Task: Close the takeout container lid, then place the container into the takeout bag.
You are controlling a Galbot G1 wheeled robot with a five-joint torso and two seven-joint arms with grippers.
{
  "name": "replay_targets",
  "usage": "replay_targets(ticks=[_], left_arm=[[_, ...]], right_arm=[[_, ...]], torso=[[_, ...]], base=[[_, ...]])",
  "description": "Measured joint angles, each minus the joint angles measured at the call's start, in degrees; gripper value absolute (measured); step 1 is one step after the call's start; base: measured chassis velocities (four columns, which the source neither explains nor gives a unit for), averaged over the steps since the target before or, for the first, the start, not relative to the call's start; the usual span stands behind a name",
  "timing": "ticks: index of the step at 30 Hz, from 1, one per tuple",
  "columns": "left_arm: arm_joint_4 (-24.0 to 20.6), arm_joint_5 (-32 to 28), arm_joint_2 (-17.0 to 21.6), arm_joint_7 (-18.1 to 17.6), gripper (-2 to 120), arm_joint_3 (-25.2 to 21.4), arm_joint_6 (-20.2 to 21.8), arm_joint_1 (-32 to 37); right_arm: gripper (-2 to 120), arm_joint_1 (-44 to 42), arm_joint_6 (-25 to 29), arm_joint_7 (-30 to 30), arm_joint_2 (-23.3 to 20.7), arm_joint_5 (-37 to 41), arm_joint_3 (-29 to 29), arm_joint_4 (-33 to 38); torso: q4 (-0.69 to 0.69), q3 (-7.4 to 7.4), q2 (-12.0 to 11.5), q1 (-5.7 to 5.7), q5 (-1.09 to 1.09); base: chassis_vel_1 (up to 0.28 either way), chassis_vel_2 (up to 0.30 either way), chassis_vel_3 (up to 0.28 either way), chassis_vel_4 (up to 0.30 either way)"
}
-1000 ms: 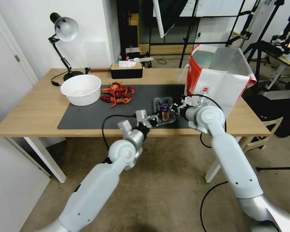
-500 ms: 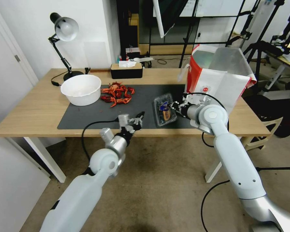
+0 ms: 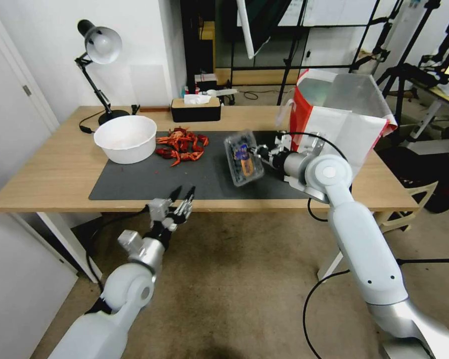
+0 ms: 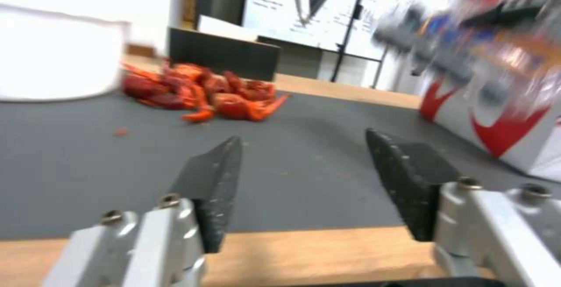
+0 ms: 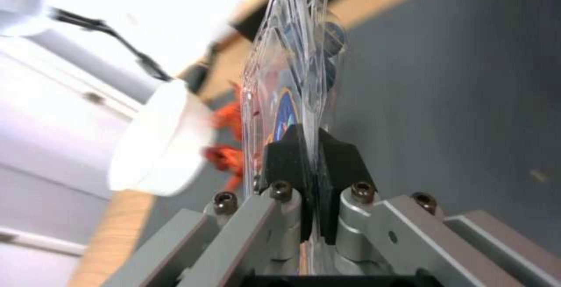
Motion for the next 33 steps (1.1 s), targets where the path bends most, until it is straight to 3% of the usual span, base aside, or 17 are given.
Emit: replay_targets(ticks=[1,4,6,10,15,21,27,33], left_arm=[[-0.1,0.8,-0.28,0.14,67,-0.74,-0.68,0.98],[-0.39,2.2,-1.07,0.39,72,-2.27,-1.86,3.35],[-0.77,3.84,-2.74,0.59,85,-5.03,-4.3,7.29],[-0.25,4.71,-3.73,1.12,98,-6.53,-6.15,9.31],[0.17,5.33,-4.41,1.3,100,-6.87,-6.95,9.97],[0.96,5.54,-4.83,1.26,100,-6.82,-7.19,9.32],[1.42,5.54,-4.74,1.26,100,-6.31,-7.24,9.22],[1.67,5.52,-4.7,1.19,100,-5.71,-7.25,8.57]], right_arm=[[0,0.34,0.43,-0.62,-0.17,0.0,-0.01,0.61],[0,1.17,1.35,-1.62,-0.74,0.03,0.02,1.85],[0,3.95,4.07,-3.11,-2.28,-0.12,1.06,4.24],[0,7.03,6.29,-3.52,-4.17,-0.48,3.1,5.18],[0,10.84,8.43,-3.58,-6.81,-0.78,6.33,4.5],[0,15.46,10.55,-5.38,-11.22,-4.2,11.73,-1.35],[0,14.13,10.96,-8.31,-15.33,-10.98,15.57,-5.26],[0,9.24,10.81,-9.09,-16.73,-12.57,16.56,-5.44]], torso=[[-0.01,0.0,0.0,0.0,0.01],[0.0,0.0,0.0,0.0,-0.01],[0.0,0.0,0.0,0.0,0.0],[0.0,0.0,0.0,0.0,0.01],[-0.01,0.01,0.0,-0.01,0.01],[0.0,0.01,0.0,0.0,0.01],[-0.03,0.01,0.0,0.0,0.02],[-0.02,0.01,0.0,0.0,0.04]], base=[[0.0,0.0,0.0,0.0],[0.0,0.0,0.0,0.0],[0.0,0.0,0.0,0.0],[0.0,0.0,0.0,0.0],[0.0,0.0,0.0,0.0],[0.0,0.0,0.0,0.0],[0.0,0.0,0.0,0.0],[0.0,0.0,0.0,0.0]])
